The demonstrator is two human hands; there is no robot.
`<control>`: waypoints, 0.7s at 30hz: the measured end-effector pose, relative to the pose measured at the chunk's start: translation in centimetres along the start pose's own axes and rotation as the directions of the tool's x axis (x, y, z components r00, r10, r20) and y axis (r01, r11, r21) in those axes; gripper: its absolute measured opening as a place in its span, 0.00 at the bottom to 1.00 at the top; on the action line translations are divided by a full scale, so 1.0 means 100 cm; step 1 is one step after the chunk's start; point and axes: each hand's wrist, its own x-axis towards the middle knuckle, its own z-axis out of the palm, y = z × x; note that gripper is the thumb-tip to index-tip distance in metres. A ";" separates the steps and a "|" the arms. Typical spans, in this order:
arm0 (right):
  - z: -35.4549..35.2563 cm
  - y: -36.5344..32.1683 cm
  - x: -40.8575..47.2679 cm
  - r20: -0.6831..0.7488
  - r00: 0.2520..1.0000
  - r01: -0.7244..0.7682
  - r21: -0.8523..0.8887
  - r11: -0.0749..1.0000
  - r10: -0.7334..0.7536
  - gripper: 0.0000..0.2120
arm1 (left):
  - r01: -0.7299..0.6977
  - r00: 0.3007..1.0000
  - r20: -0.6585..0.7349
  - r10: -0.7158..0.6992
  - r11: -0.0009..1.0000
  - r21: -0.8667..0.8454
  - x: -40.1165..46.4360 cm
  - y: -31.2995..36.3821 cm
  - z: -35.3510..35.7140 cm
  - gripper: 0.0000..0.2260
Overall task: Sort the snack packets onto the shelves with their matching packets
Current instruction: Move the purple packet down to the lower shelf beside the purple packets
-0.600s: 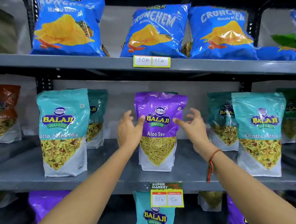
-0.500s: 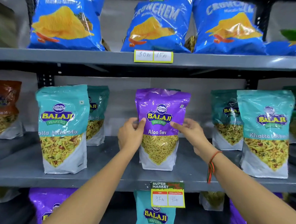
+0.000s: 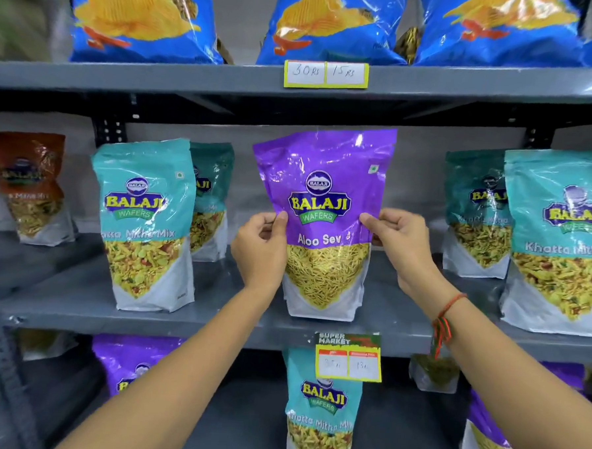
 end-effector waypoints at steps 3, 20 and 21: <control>0.012 -0.017 -0.032 0.055 0.998 0.036 0.041 0.998 -0.038 0.03 | -0.043 0.999 -0.028 0.041 0.995 -0.087 -0.020 0.013 -0.040 0.07; 0.100 0.141 -0.223 0.314 0.916 -0.205 -0.165 0.965 0.248 0.12 | 0.353 0.932 -0.120 -0.341 0.930 0.098 -0.172 -0.150 -0.210 0.13; 0.103 0.156 -0.223 0.307 0.911 -0.224 -0.193 0.955 0.276 0.13 | 0.360 0.930 -0.121 -0.346 0.925 0.125 -0.172 -0.160 -0.208 0.13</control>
